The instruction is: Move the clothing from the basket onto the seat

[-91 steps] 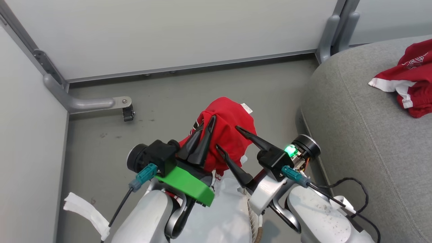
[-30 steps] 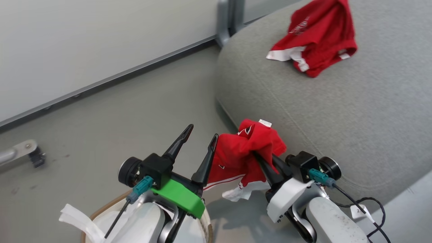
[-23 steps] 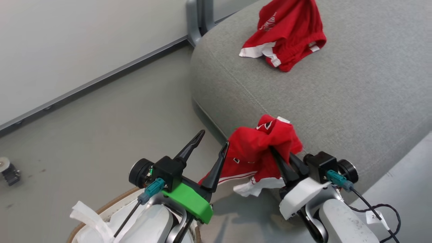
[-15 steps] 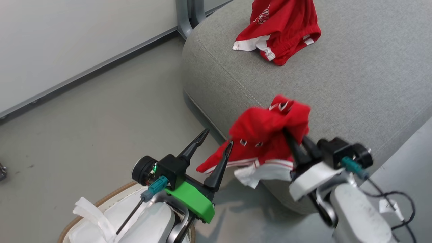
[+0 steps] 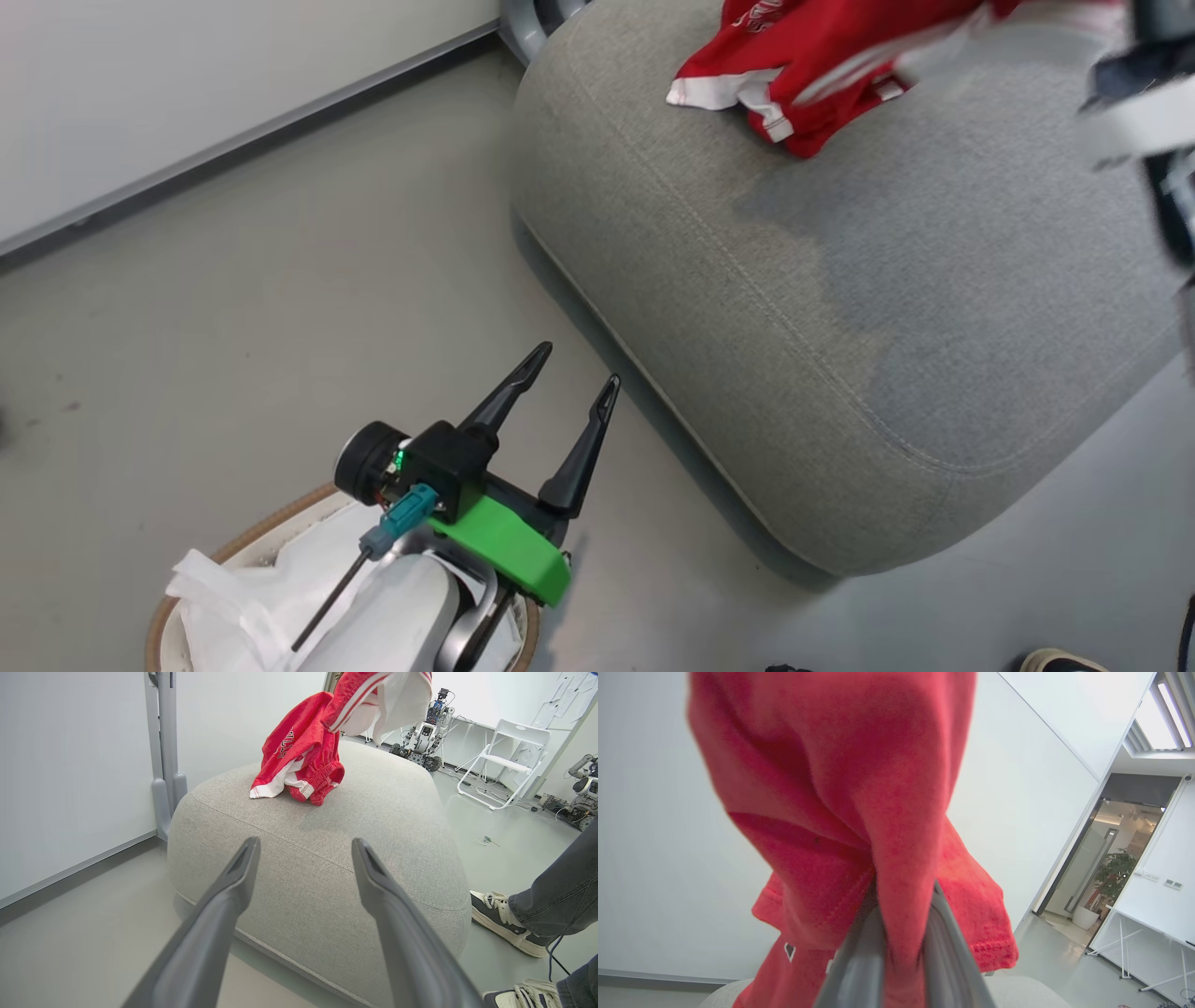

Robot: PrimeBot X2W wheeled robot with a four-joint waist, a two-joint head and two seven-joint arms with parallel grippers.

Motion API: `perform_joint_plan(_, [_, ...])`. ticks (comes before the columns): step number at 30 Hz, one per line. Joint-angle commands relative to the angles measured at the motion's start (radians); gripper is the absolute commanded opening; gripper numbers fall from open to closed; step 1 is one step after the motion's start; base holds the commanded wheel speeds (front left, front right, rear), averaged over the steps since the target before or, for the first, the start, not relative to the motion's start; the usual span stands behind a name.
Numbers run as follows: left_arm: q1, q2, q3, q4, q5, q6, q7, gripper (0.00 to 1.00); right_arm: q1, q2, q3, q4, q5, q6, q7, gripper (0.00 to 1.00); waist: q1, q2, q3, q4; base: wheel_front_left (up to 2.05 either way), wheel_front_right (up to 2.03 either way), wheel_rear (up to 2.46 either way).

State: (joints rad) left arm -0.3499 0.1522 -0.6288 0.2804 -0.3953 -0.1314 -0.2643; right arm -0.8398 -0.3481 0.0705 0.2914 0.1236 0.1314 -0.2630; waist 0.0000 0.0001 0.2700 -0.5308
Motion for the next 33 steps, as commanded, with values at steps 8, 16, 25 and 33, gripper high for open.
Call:
perform_joint_plan(8, [-0.073, 0.059, -0.034, -0.033, 0.001, 0.001, 0.0, 1.0, -0.246, -0.09, -0.119, 0.121, -0.03, -0.001, 0.025, 0.0, 0.0, -0.0001, 0.149, 0.101, 0.0, 0.0, 0.0])
perform_joint_plan(16, [-0.13, 0.101, -0.046, -0.06, -0.015, 0.001, 0.0, 1.0, -0.329, -0.132, -0.217, 0.27, -0.105, -0.001, 0.027, 0.0, 0.0, -0.0001, 0.271, 0.179, 0.0, 0.0, 0.0])
perform_joint_plan(25, [-0.17, 0.124, -0.052, -0.088, -0.032, 0.001, 0.0, 1.0, -0.232, -0.068, -0.318, 0.372, -0.163, -0.001, 0.004, 0.0, 0.0, -0.0001, 0.37, 0.241, 0.0, 0.0, 0.0])
perform_joint_plan(33, [-0.188, 0.129, -0.052, -0.099, -0.036, 0.001, 0.0, 1.0, -0.093, 0.035, -0.411, 0.405, -0.196, -0.001, -0.003, 0.0, 0.0, -0.0001, 0.408, 0.266, 0.0, 0.0, 0.0])
